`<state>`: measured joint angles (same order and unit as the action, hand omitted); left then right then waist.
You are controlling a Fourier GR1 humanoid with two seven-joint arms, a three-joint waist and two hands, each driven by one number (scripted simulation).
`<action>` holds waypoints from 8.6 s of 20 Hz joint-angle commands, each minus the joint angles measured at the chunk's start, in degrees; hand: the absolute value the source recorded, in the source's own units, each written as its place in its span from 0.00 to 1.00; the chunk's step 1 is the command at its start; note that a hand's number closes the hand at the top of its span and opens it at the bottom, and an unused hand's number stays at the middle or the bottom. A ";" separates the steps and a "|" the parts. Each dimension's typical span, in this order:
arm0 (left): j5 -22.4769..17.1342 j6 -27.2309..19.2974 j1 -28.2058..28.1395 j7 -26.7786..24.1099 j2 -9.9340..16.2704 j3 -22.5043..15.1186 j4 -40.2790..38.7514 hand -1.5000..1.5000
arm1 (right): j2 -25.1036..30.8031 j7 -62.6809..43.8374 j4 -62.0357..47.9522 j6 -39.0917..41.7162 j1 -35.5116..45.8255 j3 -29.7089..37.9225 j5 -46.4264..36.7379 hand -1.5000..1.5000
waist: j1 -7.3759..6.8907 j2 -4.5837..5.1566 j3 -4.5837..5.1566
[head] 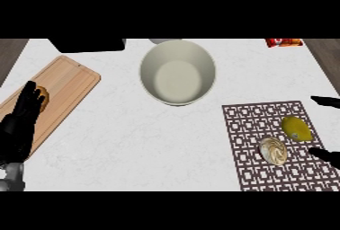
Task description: Pick the cupcake from the placemat and place it in the bowl
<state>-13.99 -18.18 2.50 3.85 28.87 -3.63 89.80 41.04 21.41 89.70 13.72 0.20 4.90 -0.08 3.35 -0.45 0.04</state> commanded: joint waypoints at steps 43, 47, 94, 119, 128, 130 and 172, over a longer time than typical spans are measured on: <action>6.76 9.39 6.90 0.50 -6.82 4.56 -5.08 0.50 | 6.66 -14.61 -2.88 27.60 14.62 -18.88 -35.63 0.00 | -3.82 0.55 -0.04; 9.16 6.80 6.65 1.53 -8.90 3.63 -3.23 0.50 | 3.42 -12.91 -0.08 19.50 12.50 -18.33 -39.91 0.00 | -3.57 0.45 -0.06; 15.45 14.79 8.16 4.76 -13.85 9.22 -2.00 0.50 | -40.07 -25.62 -15.02 13.27 17.91 -23.44 -67.35 1.00 | -5.52 0.64 0.05; 13.81 16.26 6.09 4.24 -13.51 10.86 -1.02 0.50 | -41.02 -92.56 -8.05 -16.04 62.43 -44.19 -51.91 1.00 | -5.69 0.23 0.02; 14.13 16.63 7.84 2.91 -12.54 12.40 -3.32 0.50 | -41.02 -78.11 -23.16 -22.94 66.53 -29.54 -48.77 1.00 | -4.63 0.71 0.00; 15.42 15.32 8.52 5.49 -13.60 10.93 -1.49 0.50 | -41.02 -71.80 -28.22 -26.20 64.36 -28.15 -49.28 1.00 | -4.52 0.72 -0.03; 17.01 14.98 3.95 2.88 -15.62 11.67 0.56 0.50 | -25.61 -18.57 -48.18 -18.29 49.22 15.55 -8.70 0.00 | -2.64 0.13 -0.06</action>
<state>2.05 -2.54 7.97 7.01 13.88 8.60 89.01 11.40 2.01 37.53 -11.25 55.15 18.82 -12.32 0.14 -0.03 -0.04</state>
